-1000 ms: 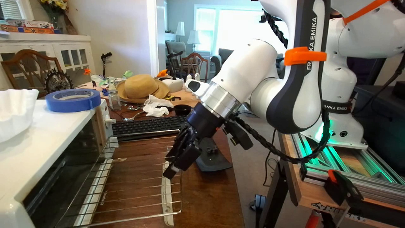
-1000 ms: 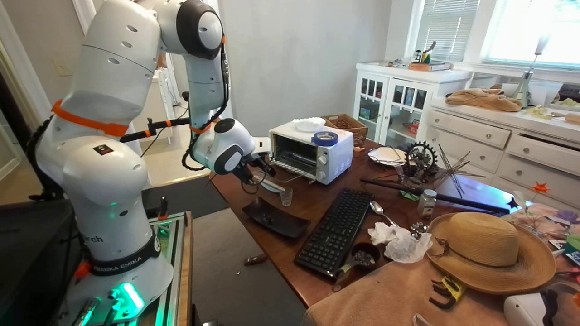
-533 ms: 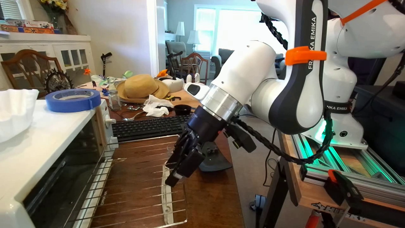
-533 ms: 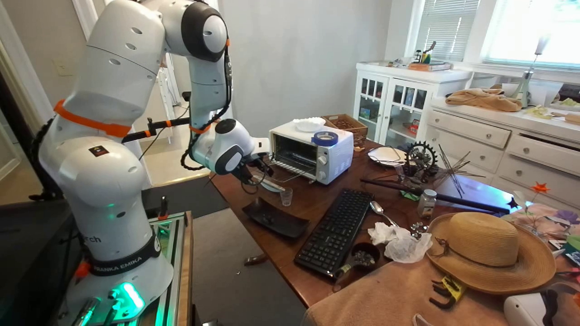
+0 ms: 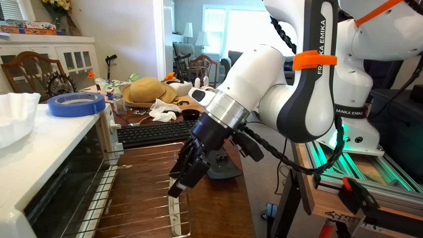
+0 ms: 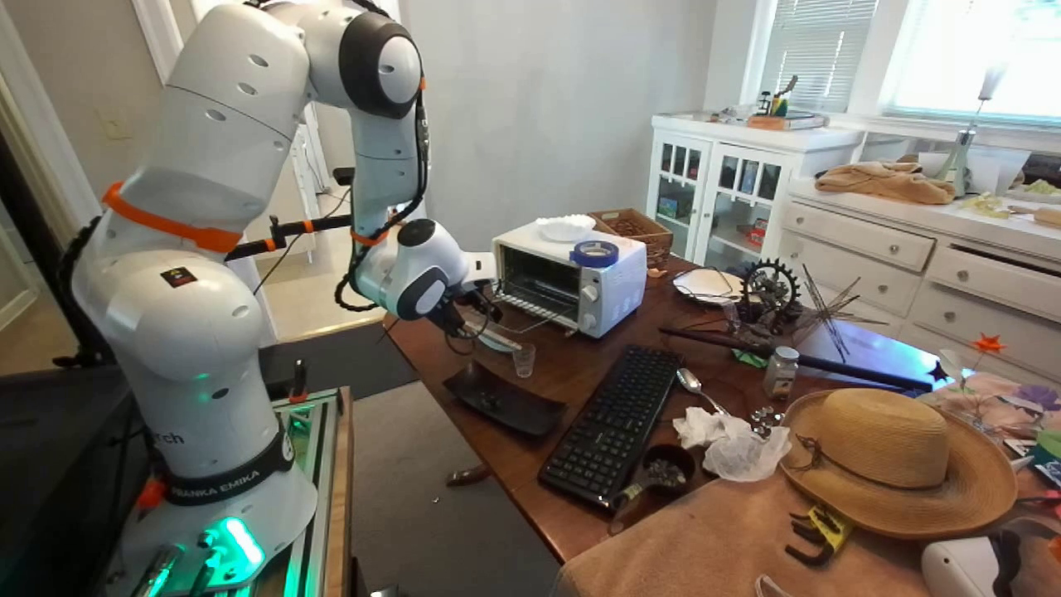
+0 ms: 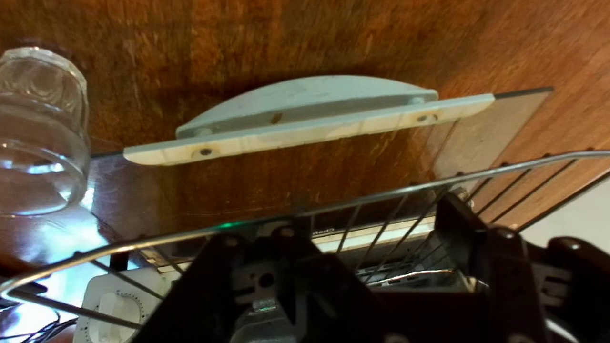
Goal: Put the metal object inside the mini oven
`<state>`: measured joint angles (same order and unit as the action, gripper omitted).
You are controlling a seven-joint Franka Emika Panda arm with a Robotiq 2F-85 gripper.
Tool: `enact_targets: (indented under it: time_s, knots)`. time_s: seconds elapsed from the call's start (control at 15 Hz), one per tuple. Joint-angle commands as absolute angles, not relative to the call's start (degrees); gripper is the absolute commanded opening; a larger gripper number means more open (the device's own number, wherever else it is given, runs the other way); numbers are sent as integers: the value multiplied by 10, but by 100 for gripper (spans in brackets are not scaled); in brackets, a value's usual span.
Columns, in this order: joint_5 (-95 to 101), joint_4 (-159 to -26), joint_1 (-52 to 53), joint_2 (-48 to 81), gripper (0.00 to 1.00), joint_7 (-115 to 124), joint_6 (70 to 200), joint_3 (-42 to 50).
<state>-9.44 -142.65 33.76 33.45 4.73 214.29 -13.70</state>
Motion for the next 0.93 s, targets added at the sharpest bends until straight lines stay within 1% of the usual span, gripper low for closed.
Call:
enact_targets:
  time_s: [0.0,0.27,0.33,0.87]
  knots:
    - [-97,-1425,331,335,68,42,2143,-143]
    - [-98,-1426,331,335,68,42,2143,-143]
    - [-98,-1426,331,335,43,42,2143,-143]
    - [-82,-1389,327,356,43,34,2131,-143]
